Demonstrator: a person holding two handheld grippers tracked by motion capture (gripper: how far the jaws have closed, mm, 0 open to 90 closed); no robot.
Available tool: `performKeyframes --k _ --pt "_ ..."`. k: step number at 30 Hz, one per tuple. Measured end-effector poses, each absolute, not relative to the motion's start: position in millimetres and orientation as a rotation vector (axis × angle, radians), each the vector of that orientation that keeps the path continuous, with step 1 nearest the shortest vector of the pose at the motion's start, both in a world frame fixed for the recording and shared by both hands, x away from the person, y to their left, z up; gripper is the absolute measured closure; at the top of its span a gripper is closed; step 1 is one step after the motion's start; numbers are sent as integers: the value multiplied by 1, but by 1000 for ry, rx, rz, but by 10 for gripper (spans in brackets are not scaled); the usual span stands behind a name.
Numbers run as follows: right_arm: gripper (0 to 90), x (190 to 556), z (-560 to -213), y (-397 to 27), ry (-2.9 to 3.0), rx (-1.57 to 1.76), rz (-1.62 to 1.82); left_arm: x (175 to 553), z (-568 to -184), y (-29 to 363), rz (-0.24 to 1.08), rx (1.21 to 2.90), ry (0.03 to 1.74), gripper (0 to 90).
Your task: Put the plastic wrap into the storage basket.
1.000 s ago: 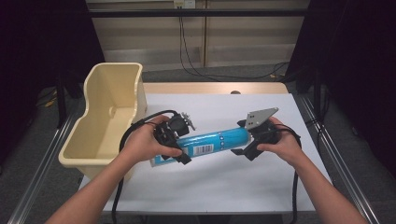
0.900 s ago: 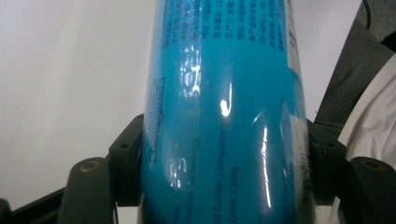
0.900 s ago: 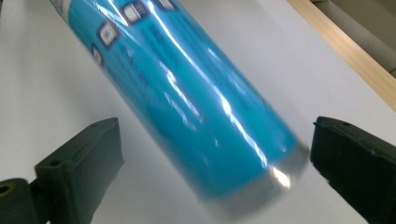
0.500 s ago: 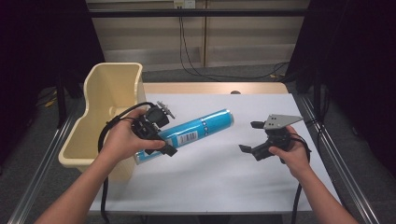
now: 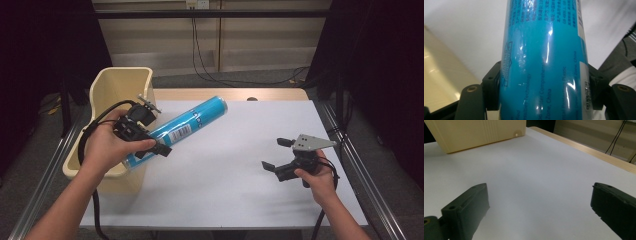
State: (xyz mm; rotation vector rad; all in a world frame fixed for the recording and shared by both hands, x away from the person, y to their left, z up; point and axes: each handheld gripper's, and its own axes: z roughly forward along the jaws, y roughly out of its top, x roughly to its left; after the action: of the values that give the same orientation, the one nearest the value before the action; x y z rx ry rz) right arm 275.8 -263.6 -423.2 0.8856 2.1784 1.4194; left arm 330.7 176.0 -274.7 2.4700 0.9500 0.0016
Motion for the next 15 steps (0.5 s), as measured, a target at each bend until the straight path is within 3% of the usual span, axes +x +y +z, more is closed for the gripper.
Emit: performKeyframes --k 15 --pt "12 267 -433 -266 2100 918 1427 330 -260 231 43 2295 1166 321"
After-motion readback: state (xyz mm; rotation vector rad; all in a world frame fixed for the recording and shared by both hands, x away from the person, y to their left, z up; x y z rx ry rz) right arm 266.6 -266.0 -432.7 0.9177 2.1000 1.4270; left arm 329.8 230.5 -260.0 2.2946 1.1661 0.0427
